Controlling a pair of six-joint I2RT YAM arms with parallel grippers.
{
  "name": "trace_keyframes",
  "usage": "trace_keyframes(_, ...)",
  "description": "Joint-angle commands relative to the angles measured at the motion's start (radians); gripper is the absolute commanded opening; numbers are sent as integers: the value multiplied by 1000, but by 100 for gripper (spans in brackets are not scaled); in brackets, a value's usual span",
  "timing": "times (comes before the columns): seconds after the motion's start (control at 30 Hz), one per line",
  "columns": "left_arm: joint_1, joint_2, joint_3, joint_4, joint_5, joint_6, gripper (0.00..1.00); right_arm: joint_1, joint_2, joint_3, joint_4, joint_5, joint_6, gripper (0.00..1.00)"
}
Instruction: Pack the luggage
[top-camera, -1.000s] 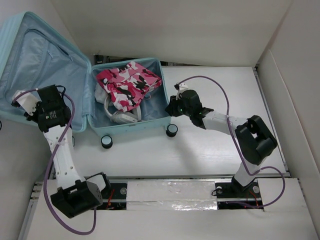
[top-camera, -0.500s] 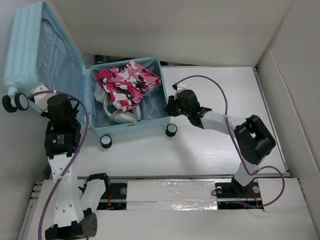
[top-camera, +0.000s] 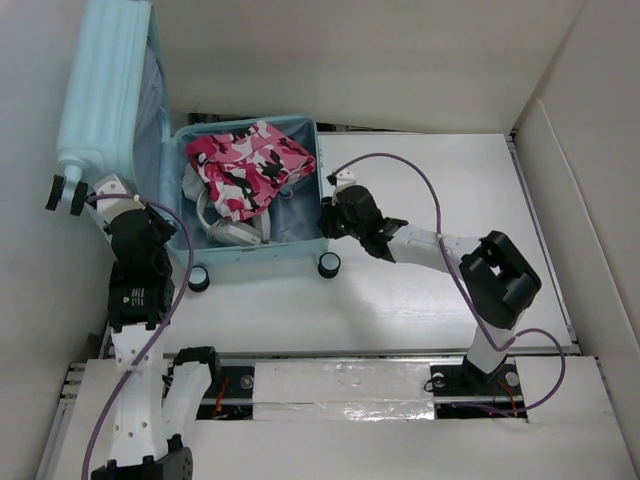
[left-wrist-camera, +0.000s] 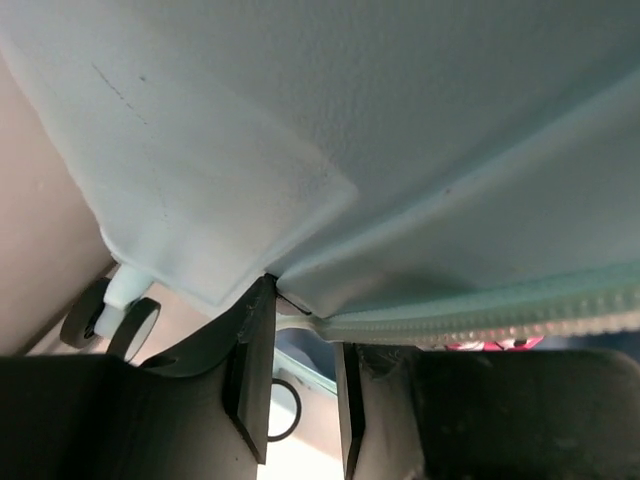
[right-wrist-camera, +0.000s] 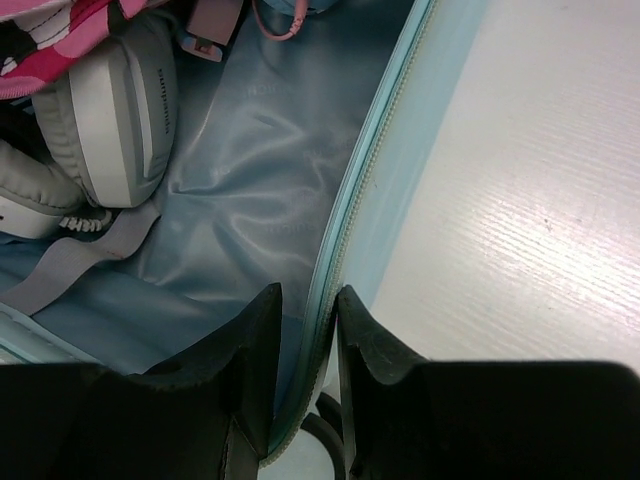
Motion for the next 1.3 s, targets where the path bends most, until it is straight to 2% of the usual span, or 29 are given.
trace_keyframes(0.0,-161,59,-46,111,374,-165,0,161,60,37,52,-362,27,0)
trace_keyframes(0.03,-291,75,-43,128,278,-171,0,161,65,48,48,-365,30,0)
trace_keyframes(0.1,-430,136,-26,136,163,-204,0,170,79,66,41,-361,33,0)
trace_keyframes(0.13,-562,158,-20,148,66,-215,0,170,79,66,46,-358,38,0)
trace_keyframes(0.23,-761,265,4,157,-130,-272,0,170,68,45,69,-347,45,0)
trace_keyframes(0.27,-868,315,11,168,-155,-283,0,170,63,36,77,-352,49,0)
trace_keyframes(0.3,-925,342,29,171,-192,-300,0,170,53,15,84,-356,50,0)
trace_keyframes(0.33,-985,365,41,162,-303,-330,0,170,44,5,90,-359,55,0)
trace_keyframes(0.37,-1078,406,56,150,-344,-346,0,170,34,-9,98,-361,58,0)
trace_keyframes(0.43,-1143,429,89,133,-422,-359,0,170,-6,-54,124,-356,67,0)
trace_keyframes(0.57,-1203,410,93,128,-401,-381,0,170,-81,-105,113,-313,70,0)
trace_keyframes(0.63,-1237,380,113,142,-421,-367,0,161,-149,-139,109,-281,78,12)
trace_keyframes(0.67,-1237,345,127,148,-424,-354,7,161,-176,-176,106,-246,85,26)
trace_keyframes(0.7,-1237,325,156,166,-439,-325,26,149,-203,-193,92,-229,90,34)
trace_keyframes(0.77,-1193,275,181,188,-444,-289,40,140,-286,-235,77,-179,92,47)
trace_keyframes(0.83,-1101,256,230,174,-385,-269,51,117,-341,-259,54,-140,88,52)
trace_keyframes(0.87,-999,256,251,159,-364,-269,52,104,-386,-266,37,-123,79,53)
trace_keyframes(1.0,-765,299,363,94,-251,-238,54,42,-476,-305,-26,-111,65,51)
trace_keyframes(1.03,-719,310,379,79,-195,-232,54,28,-490,-315,-29,-111,64,46)
trace_keyframes(1.07,-669,337,397,73,-161,-211,54,2,-504,-325,-28,-115,67,34)
trace_keyframes(1.1,-562,355,434,64,-122,-208,54,-9,-532,-338,-26,-118,67,27)
trace_keyframes(1.13,-499,369,449,47,-19,-212,54,-20,-544,-360,-22,-123,67,16)
trace_keyframes(1.17,-430,395,461,48,48,-215,54,-29,-556,-369,-23,-137,64,1)
trace_keyframes(1.2,-288,406,474,54,118,-220,53,-43,-572,-378,-25,-141,61,0)
trace_keyframes(1.23,-213,415,477,66,224,-229,53,-43,-602,-398,-19,-140,58,0)
trace_keyframes(1.27,-141,438,481,70,264,-235,53,-52,-616,-407,-14,-131,56,0)
